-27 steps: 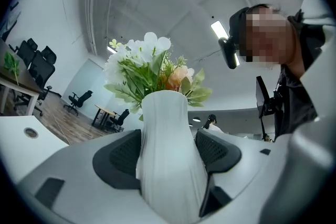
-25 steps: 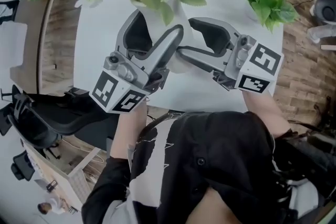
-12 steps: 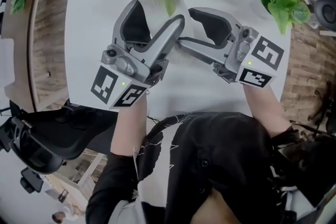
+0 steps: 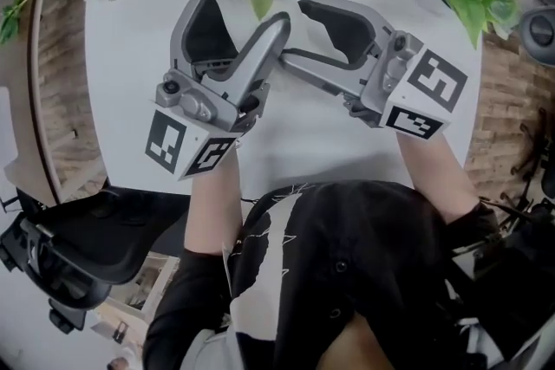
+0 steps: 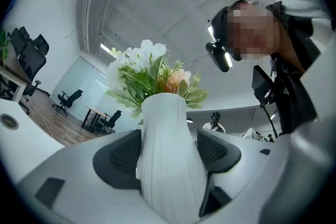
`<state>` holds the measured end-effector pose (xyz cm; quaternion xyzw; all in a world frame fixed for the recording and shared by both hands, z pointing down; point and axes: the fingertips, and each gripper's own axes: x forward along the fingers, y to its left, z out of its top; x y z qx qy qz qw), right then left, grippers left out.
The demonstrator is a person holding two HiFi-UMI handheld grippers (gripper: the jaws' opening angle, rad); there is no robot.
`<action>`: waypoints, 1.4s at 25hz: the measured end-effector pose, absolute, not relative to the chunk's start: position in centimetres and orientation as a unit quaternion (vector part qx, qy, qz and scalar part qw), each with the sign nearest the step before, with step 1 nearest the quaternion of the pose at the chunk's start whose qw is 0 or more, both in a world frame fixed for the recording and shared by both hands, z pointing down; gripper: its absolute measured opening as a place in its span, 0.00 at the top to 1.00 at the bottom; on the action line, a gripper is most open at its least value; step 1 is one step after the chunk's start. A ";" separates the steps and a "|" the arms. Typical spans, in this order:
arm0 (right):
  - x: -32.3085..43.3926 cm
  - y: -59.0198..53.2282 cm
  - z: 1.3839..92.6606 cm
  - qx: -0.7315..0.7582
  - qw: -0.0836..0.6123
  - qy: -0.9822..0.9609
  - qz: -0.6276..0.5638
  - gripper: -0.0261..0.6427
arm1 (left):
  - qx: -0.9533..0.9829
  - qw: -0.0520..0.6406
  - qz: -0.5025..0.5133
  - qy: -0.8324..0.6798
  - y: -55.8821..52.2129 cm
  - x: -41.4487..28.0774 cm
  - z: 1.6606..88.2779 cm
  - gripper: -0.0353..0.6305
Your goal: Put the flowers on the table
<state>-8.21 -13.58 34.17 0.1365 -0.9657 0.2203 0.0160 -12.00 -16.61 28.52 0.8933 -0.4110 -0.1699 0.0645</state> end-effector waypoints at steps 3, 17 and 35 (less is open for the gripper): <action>-8.0 -13.9 34.6 0.142 0.018 -0.963 0.227 0.52 | 0.898 0.056 -0.163 -0.405 -16.9 -11.7 28.8 0.44; -8.4 -13.2 34.3 0.133 0.035 -0.970 0.203 0.52 | 0.900 0.027 -0.175 -0.399 -15.7 -12.0 28.3 0.46; -8.6 -12.8 34.7 0.129 0.072 -0.976 0.158 0.52 | 0.906 0.024 -0.169 -0.387 -14.9 -11.9 28.7 0.47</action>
